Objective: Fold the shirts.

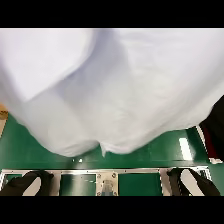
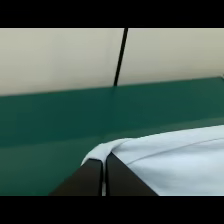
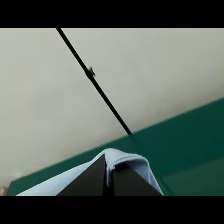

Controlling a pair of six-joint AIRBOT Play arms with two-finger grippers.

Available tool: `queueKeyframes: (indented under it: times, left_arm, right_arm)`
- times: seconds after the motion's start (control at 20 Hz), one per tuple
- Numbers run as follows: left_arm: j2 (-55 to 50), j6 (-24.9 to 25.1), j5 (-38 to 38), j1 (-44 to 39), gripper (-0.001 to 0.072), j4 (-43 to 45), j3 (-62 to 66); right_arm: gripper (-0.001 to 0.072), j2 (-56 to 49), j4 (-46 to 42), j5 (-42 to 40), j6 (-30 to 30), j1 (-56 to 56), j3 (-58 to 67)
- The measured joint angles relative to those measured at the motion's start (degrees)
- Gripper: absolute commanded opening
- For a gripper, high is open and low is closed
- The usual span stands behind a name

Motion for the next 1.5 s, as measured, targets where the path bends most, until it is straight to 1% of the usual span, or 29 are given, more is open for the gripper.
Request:
queueKeyframes:
  times: [0.2, 0.35, 0.6, 0.8, 0.9, 0.95, 1.1, 1.25, 1.3, 1.35, 1.4, 1.45, 1.5]
  left_arm:
    - [-10.9, 2.2, 4.1, -1.4, 0.0025, -5.0, -13.2]
    - [-21.6, 3.2, 9.2, -2.0, 0.0025, -6.7, -18.3]
    - [-37.2, 4.3, 18.0, -2.4, 0.0025, -8.2, -20.9]
    - [-44.5, 4.9, 22.0, -2.4, 0.0025, -8.2, -21.3]
    - [-46.1, 5.4, 22.1, -2.4, 0.0025, -7.5, -21.4]
    - [-46.7, 5.6, 20.9, -2.4, 0.0025, -6.8, -21.4]
    - [-47.5, 6.1, 15.4, -2.4, 0.0024, -4.3, -21.4]
    - [-47.9, 6.4, 10.3, -2.4, 0.0025, -2.8, -21.5]
    - [-48.0, 6.4, 9.0, -2.4, 0.0026, -2.7, -21.6]
    - [-48.2, 6.4, 8.0, -2.4, 0.0029, -2.7, -21.6]
    - [-48.3, 6.4, 7.2, -2.4, 0.0277, -2.9, -21.6]
    - [-48.3, 6.4, 6.6, -2.4, 0.0580, -3.2, -21.6]
    - [-48.3, 6.3, 6.0, -2.4, 0.0606, -3.6, -21.6]
  right_arm:
    - [0.0018, -10.7, 0.9, -3.3, -6.0, 4.3, -11.0]
    - [0.0018, -21.8, 1.3, -8.0, -9.4, 7.8, -16.0]
    - [0.0018, -40.3, 1.9, -13.7, -11.3, 10.0, -15.5]
    - [0.0018, -49.0, 2.1, -14.9, -11.8, 10.4, -12.8]
    - [0.0019, -50.6, 1.2, -13.5, -11.8, 9.9, -12.2]
    - [0.0019, -51.1, 0.3, -11.8, -11.9, 9.4, -12.1]
    - [0.0019, -51.6, -2.3, -5.5, -11.9, 8.0, -11.8]
    - [0.0020, -51.7, -3.9, -1.7, -11.9, 7.6, -12.1]
    - [0.0034, -51.7, -4.1, -0.9, -11.9, 7.5, -12.1]
    - [0.0229, -51.7, -4.3, -0.3, -11.9, 7.5, -12.1]
    - [0.0464, -51.7, -4.5, 0.3, -11.9, 7.4, -12.1]
    - [0.0442, -51.7, -4.8, 0.9, -11.9, 7.3, -12.0]
    - [0.0238, -51.7, -5.0, 2.4, -11.9, 7.1, -11.6]
